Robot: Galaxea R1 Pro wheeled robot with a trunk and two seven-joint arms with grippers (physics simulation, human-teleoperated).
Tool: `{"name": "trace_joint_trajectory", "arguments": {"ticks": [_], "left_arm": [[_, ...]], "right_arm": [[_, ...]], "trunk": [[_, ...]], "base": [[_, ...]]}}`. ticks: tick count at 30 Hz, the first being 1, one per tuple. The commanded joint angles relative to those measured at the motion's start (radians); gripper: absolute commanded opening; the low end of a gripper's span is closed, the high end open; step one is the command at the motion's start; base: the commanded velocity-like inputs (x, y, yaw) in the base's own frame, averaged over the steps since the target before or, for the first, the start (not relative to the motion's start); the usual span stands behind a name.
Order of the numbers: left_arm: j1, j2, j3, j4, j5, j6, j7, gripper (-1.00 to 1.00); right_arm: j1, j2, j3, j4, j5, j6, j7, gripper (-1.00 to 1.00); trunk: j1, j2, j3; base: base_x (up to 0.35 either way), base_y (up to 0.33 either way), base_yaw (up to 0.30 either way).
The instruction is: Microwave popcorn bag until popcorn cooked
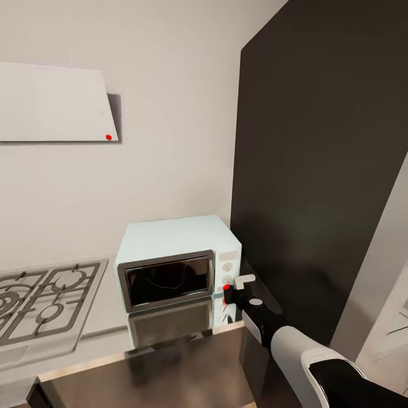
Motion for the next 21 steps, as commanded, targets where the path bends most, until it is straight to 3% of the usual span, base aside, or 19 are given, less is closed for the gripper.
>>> {"name": "trace_joint_trajectory", "arguments": {"ticks": [1,21], "left_arm": [[0.000,-0.001,0.007,0.001,0.002,-0.001,-0.007,1.00],[0.000,0.000,0.007,0.001,0.002,-0.002,-0.008,1.00]], "right_arm": [[0.000,0.000,0.002,0.001,0.005,-0.003,0.000,-1.00],[0.031,0.001,0.003,0.002,0.005,-0.004,0.000,-1.00]], "trunk": [[0.001,-0.001,0.000],[0.001,-0.001,0.000]], "base": [[0.078,0.000,0.000],[0.006,0.000,0.000]]}}
